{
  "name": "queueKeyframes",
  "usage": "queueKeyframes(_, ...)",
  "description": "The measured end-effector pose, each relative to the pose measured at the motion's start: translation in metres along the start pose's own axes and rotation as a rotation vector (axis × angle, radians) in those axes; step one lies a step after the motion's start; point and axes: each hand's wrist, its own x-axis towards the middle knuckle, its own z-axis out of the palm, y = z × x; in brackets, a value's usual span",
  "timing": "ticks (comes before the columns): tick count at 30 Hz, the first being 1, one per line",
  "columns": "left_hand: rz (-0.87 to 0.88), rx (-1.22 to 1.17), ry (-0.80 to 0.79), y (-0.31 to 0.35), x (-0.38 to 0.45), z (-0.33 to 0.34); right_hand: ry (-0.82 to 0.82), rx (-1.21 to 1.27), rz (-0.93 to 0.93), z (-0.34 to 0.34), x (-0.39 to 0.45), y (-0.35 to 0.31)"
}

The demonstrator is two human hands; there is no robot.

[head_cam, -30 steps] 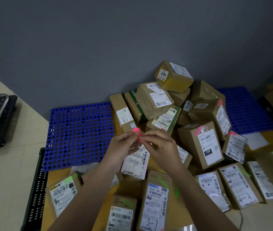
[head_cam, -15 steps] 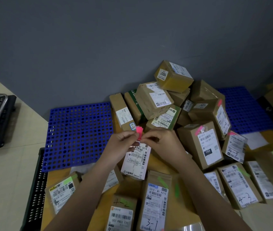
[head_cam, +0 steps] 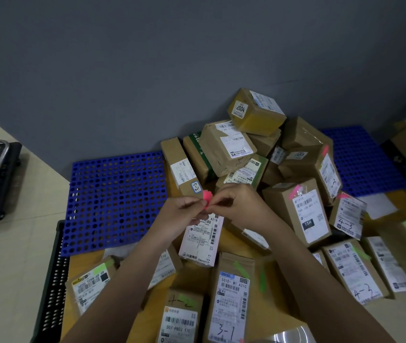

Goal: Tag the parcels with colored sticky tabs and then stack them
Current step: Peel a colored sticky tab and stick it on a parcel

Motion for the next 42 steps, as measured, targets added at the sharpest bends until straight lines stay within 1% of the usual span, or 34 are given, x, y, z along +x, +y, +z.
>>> queueKeyframes(2,-0.021,0.004,-0.057,-0.001,0.001,-0.004,-0.057,0.115,0.103,-0.006,0.001,-0.002)
queueKeyframes(5,-0.040,0.028,-0.160,-0.002,0.002,-0.011,-0.194,0.306,0.240,-0.016,0.004,-0.004)
queueKeyframes(8,0.000,0.115,-0.238,-0.002,0.002,-0.015,-0.328,0.370,0.319,-0.019,0.006,-0.002)
queueKeyframes(10,0.030,0.141,-0.247,-0.002,0.001,-0.014,-0.355,0.408,0.388,-0.020,0.005,0.001)
queueKeyframes(14,0.055,0.177,-0.223,-0.005,0.002,-0.012,-0.361,0.482,0.427,-0.020,0.002,0.003)
queueKeyframes(17,0.038,0.123,-0.161,-0.009,0.004,-0.009,-0.273,0.504,0.426,-0.012,-0.003,0.006)
queueKeyframes(19,0.024,0.070,-0.130,-0.013,0.005,-0.007,-0.180,0.459,0.404,-0.002,-0.006,0.011)
queueKeyframes(23,0.042,0.104,-0.078,-0.028,0.009,-0.003,0.015,0.451,0.382,0.019,-0.015,0.015)
queueKeyframes(26,0.058,0.256,-0.011,-0.040,0.014,-0.003,0.136,0.537,0.461,0.032,-0.023,0.017)
queueKeyframes(30,0.017,0.473,-0.002,-0.055,0.020,0.000,0.279,0.736,0.584,0.048,-0.031,0.025)
queueKeyframes(33,-0.041,0.567,0.050,-0.064,0.023,0.002,0.429,0.744,0.691,0.053,-0.035,0.038)
queueKeyframes(35,-0.056,0.586,0.102,-0.068,0.026,0.002,0.521,0.756,0.751,0.053,-0.037,0.051)
queueKeyframes(38,-0.078,0.553,0.164,-0.075,0.031,0.001,0.576,0.741,0.798,0.051,-0.036,0.063)
queueKeyframes(42,-0.093,0.490,0.258,-0.087,0.038,-0.003,0.562,0.625,0.838,0.055,-0.029,0.074)
